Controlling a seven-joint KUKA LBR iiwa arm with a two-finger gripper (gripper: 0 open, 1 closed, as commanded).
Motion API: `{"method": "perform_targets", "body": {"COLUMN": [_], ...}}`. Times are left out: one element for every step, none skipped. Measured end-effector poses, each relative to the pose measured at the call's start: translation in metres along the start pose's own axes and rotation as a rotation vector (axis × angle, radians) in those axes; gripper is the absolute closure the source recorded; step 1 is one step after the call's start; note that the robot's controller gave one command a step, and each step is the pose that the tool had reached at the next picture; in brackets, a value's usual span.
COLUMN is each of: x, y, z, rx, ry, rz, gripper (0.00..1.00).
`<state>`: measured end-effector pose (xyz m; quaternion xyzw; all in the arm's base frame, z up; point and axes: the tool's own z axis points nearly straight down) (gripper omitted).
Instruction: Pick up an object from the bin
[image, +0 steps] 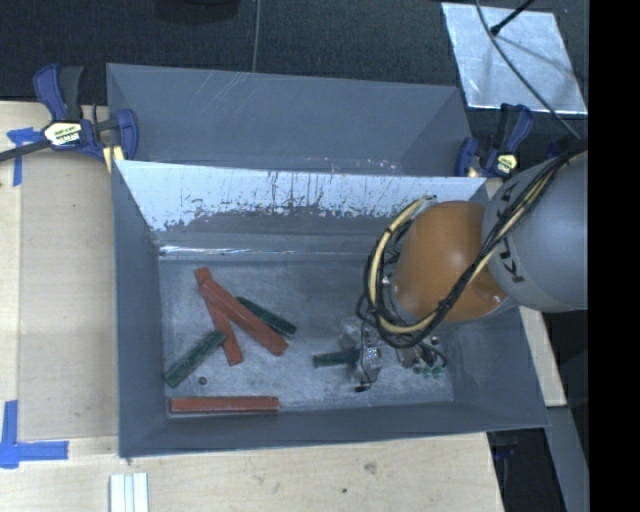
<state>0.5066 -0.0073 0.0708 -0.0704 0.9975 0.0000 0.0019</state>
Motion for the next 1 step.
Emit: {"method": "perform_targets", "body": {"x": [-0.0345], "y": [-0.0007], "z": [-0.1593], "rx": [0.002], "ry": [-0.007], "rz": [-0.289], "gripper": [1.0]}}
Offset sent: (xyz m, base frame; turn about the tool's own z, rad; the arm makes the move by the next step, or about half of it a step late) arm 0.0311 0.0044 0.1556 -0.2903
